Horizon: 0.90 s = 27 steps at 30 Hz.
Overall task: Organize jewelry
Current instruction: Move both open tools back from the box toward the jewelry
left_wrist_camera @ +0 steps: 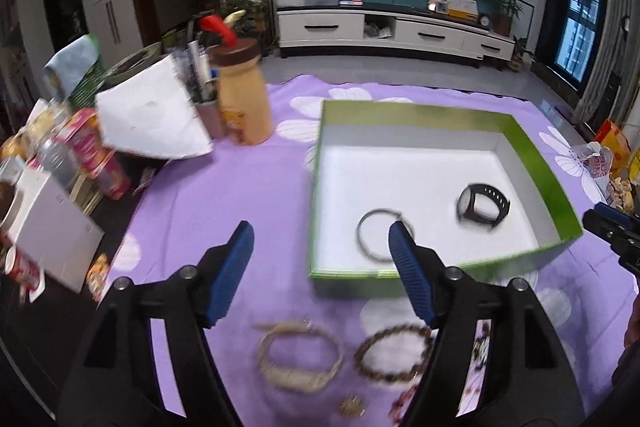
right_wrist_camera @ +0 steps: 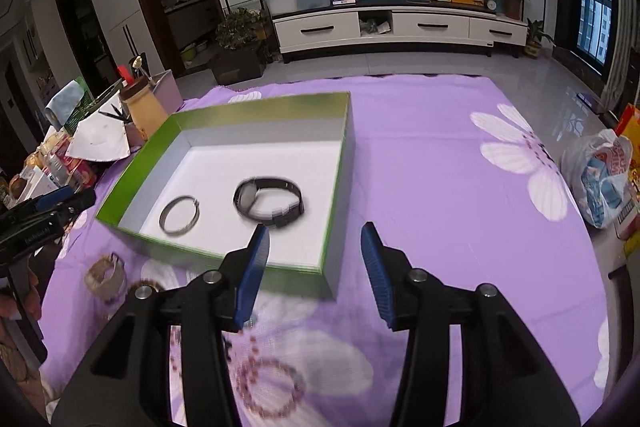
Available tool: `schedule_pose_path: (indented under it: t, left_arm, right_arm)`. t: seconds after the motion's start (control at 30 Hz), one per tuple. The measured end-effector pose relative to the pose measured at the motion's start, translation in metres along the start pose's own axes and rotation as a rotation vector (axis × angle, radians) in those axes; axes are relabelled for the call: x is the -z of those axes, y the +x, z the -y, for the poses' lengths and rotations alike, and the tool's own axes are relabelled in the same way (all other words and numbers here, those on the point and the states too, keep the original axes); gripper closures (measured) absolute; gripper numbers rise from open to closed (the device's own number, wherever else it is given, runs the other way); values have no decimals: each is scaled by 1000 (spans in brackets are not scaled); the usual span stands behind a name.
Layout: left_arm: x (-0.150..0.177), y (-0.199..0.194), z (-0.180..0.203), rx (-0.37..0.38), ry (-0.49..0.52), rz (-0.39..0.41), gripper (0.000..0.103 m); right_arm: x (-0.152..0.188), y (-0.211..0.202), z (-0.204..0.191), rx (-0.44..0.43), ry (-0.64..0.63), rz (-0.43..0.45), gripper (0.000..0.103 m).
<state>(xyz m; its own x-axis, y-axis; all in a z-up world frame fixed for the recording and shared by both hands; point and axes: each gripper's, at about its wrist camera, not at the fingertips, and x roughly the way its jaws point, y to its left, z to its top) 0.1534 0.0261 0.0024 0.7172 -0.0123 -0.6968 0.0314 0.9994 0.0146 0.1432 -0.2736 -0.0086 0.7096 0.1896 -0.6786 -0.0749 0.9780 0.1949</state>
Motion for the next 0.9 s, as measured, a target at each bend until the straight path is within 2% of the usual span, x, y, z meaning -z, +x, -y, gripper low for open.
schedule_pose_path:
  t: [0.23, 0.37, 0.6, 0.9]
  left_arm:
    - [33, -28, -25, -13, -74, -30, 32]
    - [59, -41, -32, 3, -95, -53, 32]
    - [102, -48, -30, 31, -102, -95, 32]
    - [133, -40, -13, 87, -88, -134, 32]
  right_arm:
    - [30, -21, -1, -21, 5, -36, 55]
    - [48, -27, -6, -39, -9, -68, 55]
    - [79, -28, -19, -59, -53, -144, 55]
    - [114, -14, -43, -79, -140, -191, 55]
